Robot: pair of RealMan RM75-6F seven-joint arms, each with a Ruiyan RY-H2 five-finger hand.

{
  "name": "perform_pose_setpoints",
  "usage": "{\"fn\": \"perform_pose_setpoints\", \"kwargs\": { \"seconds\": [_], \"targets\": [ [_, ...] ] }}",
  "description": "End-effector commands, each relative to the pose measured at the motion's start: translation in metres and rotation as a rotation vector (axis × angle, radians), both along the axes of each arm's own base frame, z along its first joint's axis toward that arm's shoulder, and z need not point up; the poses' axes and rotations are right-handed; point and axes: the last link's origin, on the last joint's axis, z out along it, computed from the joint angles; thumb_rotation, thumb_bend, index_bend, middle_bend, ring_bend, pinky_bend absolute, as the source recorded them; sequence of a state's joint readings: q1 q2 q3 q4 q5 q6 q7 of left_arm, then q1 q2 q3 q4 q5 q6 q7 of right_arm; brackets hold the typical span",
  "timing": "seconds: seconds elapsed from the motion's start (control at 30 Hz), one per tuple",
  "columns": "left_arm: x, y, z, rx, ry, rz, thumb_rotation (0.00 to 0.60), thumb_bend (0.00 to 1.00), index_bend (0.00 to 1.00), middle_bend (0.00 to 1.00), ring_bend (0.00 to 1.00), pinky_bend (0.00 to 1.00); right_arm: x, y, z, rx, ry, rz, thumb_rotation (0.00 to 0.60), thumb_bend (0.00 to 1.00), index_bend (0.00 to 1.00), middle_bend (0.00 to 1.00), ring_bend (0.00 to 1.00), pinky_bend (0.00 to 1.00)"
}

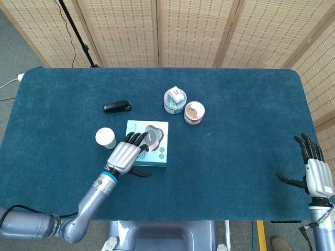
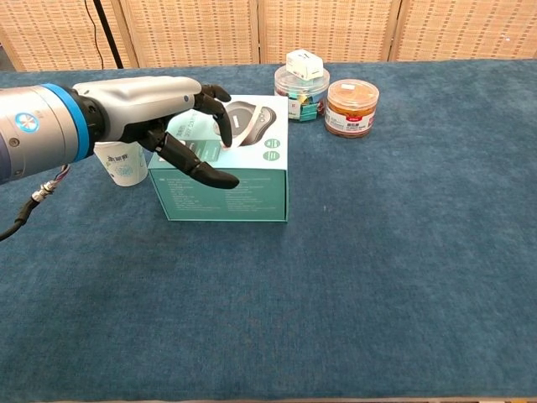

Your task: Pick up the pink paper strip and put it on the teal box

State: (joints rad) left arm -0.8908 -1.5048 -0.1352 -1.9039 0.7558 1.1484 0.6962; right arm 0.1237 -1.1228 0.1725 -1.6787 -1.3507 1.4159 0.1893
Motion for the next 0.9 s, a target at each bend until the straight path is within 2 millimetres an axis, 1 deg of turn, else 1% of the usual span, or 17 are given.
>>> {"fn": "perform_pose_setpoints", "kwargs": {
  "seconds": [0.03, 0.53, 0.9],
  "targets": [
    [0.0002, -0.0009, -0.0007, -0.001, 0.001, -0.003, 0.278, 0.00, 0.35, 0.00, 0.00, 0.00, -0.0001, 0.0001, 0.0003, -0.001, -0.001, 0.000, 0.600, 0.00, 0.07, 0.00, 0.00, 0.00],
    [-0.0059, 0.0064, -0.0006, 0.013, 0.011, 0.023, 0.278, 0.00, 0.35, 0.00, 0.00, 0.00, 0.0000, 0.0004, 0.0010, -0.002, -0.004, 0.000, 0.600, 0.00, 0.07, 0.00, 0.00, 0.00],
    [-0.0091, 0.0089, 0.0058, 0.031, 0.013, 0.030, 0.278, 0.00, 0.35, 0.00, 0.00, 0.00, 0.0004, 0.0006, 0.0004, 0.000, -0.006, 0.001, 0.600, 0.00, 0.07, 0.00, 0.00, 0.00]
  ]
}}
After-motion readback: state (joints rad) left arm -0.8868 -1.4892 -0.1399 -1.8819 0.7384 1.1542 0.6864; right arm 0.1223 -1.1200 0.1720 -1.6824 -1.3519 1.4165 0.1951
